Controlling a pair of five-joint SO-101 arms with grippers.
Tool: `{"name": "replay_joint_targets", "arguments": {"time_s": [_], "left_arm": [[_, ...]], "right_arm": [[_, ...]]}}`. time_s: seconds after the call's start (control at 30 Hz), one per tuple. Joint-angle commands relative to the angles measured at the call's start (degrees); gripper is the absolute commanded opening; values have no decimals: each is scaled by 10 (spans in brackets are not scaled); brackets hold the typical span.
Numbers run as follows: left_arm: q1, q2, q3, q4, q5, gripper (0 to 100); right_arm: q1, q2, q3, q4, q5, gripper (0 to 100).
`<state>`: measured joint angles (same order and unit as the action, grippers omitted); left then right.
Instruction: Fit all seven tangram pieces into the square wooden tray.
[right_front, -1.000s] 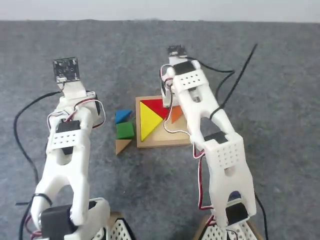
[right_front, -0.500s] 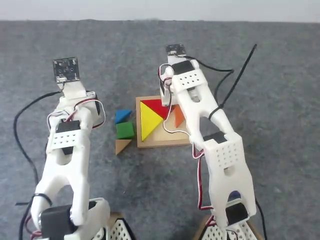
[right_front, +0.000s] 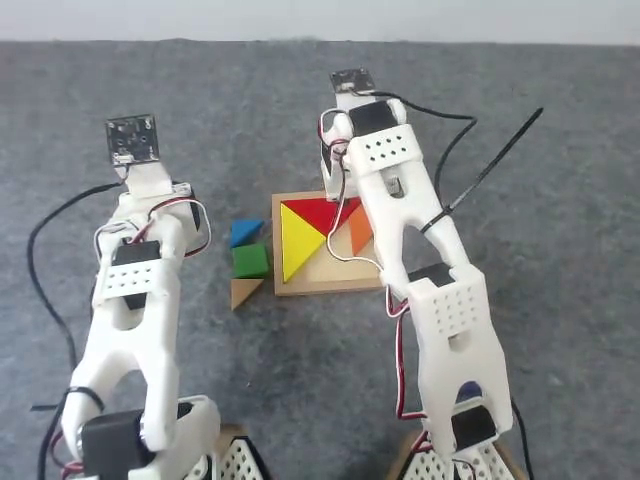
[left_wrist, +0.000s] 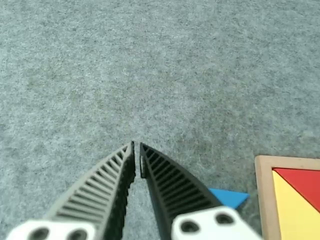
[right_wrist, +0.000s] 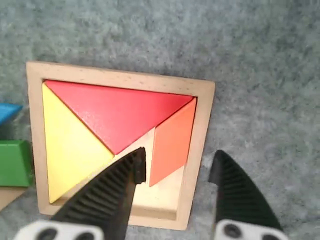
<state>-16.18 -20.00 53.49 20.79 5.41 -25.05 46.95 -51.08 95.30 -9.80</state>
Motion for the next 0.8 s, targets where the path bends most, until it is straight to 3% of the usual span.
{"name": "replay_joint_targets", "arguments": {"time_s": [0.0,0.17,0.77], "left_arm": [[5,-25,-9,-12,5,15],[5,-25,-10,-13,5,15],[4,-25,-10,-13,5,15]], "right_arm": [[-7,-4,-35,21,18,128],[-42,3,-33,59,18,6],[9,80,-106,-32,17,21]]}}
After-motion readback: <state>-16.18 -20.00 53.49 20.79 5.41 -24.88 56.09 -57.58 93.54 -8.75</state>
